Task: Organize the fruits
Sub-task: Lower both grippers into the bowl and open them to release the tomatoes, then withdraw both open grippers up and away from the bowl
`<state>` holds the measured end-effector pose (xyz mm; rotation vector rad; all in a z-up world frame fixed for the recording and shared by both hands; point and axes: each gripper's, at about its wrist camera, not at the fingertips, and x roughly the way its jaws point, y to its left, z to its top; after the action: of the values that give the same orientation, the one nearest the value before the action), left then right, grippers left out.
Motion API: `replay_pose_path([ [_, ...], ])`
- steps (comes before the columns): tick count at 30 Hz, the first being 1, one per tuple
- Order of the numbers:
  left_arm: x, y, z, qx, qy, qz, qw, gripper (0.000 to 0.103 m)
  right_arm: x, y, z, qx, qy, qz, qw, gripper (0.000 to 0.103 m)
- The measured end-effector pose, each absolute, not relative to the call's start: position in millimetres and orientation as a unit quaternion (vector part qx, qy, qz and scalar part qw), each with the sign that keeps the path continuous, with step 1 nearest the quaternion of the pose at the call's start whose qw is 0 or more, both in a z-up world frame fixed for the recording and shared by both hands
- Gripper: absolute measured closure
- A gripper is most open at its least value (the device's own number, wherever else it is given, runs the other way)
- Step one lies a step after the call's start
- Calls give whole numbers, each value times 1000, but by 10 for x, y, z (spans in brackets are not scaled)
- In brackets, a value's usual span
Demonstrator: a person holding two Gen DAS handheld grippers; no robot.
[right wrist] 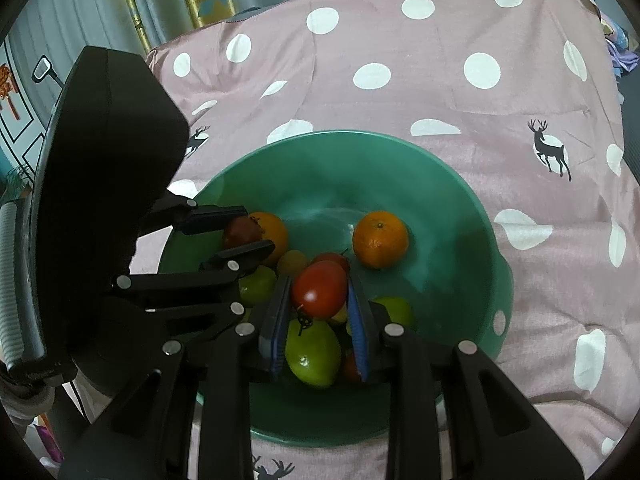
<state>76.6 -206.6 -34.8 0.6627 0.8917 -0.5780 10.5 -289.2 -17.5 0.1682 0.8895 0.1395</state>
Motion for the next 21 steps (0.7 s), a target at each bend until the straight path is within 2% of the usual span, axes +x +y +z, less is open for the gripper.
replay_pose_path([
  [14, 783, -2062, -341, 307, 420, -263, 813, 75, 105, -2908, -193, 85, 429, 60, 897, 73],
  [15, 785, -2059, -338, 306, 421, -261, 813, 74, 99, -2915, -189, 86, 428, 58, 898, 70],
  [17, 789, -2045, -325, 304, 421, -257, 815, 63, 84, -2923, -179, 88, 427, 54, 898, 61],
  [19, 780, -2026, -296, 301, 417, -255, 819, 45, 60, -2948, -161, 90, 423, 48, 900, 57],
  [21, 765, -2010, -255, 296, 415, -257, 821, 42, 27, -2979, -134, 96, 418, 43, 902, 50],
])
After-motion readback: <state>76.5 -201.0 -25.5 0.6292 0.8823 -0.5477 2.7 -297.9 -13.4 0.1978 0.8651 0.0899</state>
